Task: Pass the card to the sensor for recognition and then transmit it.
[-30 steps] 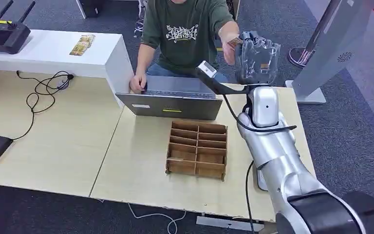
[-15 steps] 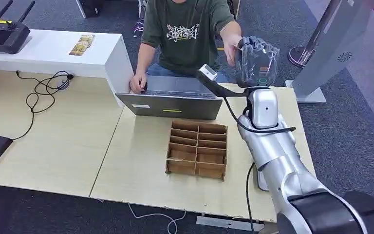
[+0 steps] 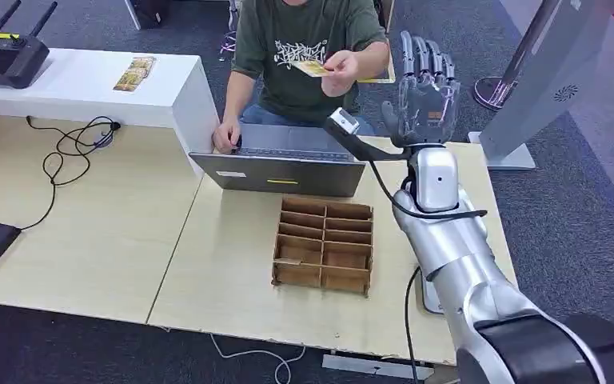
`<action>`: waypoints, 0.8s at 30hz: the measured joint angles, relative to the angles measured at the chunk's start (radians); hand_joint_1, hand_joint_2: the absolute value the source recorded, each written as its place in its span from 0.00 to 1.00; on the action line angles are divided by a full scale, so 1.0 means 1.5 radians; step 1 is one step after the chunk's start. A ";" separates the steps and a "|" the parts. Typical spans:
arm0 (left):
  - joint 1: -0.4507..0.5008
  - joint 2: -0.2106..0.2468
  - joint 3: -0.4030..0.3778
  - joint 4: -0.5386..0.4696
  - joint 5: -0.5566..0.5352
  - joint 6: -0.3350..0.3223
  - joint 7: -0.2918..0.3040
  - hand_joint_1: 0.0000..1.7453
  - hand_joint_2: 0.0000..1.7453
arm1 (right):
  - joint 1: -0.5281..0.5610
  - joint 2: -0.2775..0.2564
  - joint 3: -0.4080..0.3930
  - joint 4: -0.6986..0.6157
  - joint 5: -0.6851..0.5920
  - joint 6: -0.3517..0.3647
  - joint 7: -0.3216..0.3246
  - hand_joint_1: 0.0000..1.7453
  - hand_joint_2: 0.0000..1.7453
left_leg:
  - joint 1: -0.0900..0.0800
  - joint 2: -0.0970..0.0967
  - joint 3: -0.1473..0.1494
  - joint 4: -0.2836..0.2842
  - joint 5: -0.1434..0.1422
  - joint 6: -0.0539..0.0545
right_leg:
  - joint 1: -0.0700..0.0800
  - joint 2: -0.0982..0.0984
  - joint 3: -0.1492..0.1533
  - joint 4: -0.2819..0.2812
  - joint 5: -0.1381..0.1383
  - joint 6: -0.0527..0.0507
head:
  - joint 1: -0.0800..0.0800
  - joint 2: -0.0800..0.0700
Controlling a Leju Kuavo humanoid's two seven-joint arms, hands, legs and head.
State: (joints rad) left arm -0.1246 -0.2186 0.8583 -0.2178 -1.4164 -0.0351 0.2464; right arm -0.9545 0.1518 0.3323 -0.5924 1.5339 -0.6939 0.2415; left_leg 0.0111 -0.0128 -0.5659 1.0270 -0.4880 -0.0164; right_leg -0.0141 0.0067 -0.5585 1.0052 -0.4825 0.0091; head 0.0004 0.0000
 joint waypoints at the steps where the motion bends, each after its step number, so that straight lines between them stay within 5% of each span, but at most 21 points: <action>1: 0.000 0.000 0.000 0.000 0.000 0.000 0.000 0.00 0.00 | 0.000 0.000 0.000 0.000 0.000 0.000 0.000 0.00 1.00 | 0.000 0.000 0.000 0.000 0.000 0.000 | 0.000 0.000 0.000 0.000 0.000 0.000 | 0.000 0.000; 24: 0.003 0.001 0.001 0.000 0.004 0.010 0.003 0.00 0.00 | 0.022 -0.030 -0.016 -0.067 -0.021 0.000 -0.022 0.00 1.00 | 0.000 0.000 0.000 0.000 0.000 0.000 | 0.000 0.000 0.000 0.000 0.000 0.000 | 0.000 0.000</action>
State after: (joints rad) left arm -0.1195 -0.2174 0.8598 -0.2178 -1.4103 -0.0202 0.2510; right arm -0.9216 0.1064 0.3082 -0.6928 1.5019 -0.6939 0.2090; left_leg 0.0110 -0.0129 -0.5662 1.0270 -0.4881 -0.0163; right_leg -0.0142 0.0066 -0.5589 1.0051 -0.4825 0.0091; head 0.0004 0.0000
